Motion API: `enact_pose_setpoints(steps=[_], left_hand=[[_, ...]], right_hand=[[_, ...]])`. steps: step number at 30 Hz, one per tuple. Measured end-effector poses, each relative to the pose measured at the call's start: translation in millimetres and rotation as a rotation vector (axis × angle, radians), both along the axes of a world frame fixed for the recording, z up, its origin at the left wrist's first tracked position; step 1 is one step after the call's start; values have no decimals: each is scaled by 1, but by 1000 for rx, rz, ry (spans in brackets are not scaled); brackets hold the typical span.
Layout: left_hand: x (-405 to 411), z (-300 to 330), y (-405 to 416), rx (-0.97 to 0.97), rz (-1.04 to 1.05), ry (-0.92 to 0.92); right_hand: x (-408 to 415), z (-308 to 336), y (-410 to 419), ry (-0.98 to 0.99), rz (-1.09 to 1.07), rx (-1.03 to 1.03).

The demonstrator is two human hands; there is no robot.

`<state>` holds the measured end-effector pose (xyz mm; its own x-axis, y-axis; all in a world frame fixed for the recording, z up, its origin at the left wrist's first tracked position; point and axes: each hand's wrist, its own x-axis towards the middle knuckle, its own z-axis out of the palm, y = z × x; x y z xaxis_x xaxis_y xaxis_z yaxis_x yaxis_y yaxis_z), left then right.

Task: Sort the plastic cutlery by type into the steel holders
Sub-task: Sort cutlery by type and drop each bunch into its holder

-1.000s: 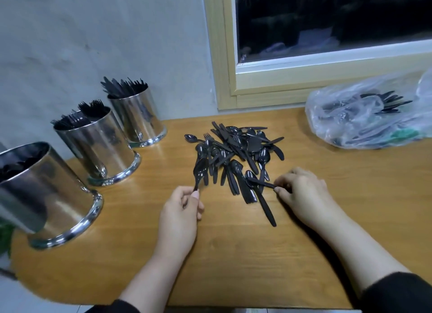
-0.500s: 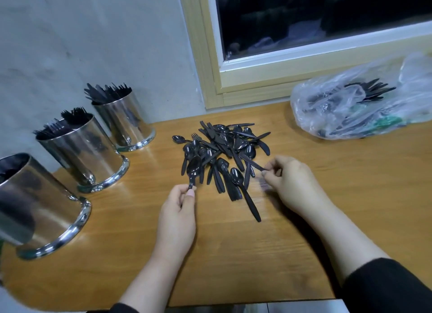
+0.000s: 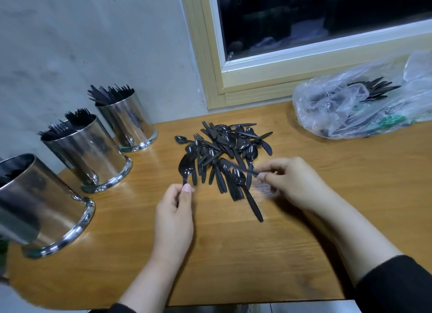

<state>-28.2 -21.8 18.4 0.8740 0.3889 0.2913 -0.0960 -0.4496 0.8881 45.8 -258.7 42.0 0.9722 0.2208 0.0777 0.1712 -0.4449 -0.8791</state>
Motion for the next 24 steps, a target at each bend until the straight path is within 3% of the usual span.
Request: enact_pose_setpoints(steps=[4, 7, 9, 11, 15, 20, 24], left_hand=[[4, 22, 2, 265, -77, -95], [13, 28, 2, 549, -248, 44], [17, 24, 3, 631, -318, 120], [15, 16, 8, 580, -302, 134], [9, 3, 27, 312, -115, 163], [10, -2, 22, -244, -52, 184], [10, -2, 15, -226, -85, 134]], right_hand=[[-15, 1, 22, -28, 191, -114], [-21, -1, 34, -88, 268, -86], [-22, -4, 38, -85, 293, -80], [-19, -4, 37, -126, 232, -94], [-7, -1, 26, -212, -120, -152], [-5, -17, 27, -18, -104, -520], [-9, -15, 37, -46, -143, -573]])
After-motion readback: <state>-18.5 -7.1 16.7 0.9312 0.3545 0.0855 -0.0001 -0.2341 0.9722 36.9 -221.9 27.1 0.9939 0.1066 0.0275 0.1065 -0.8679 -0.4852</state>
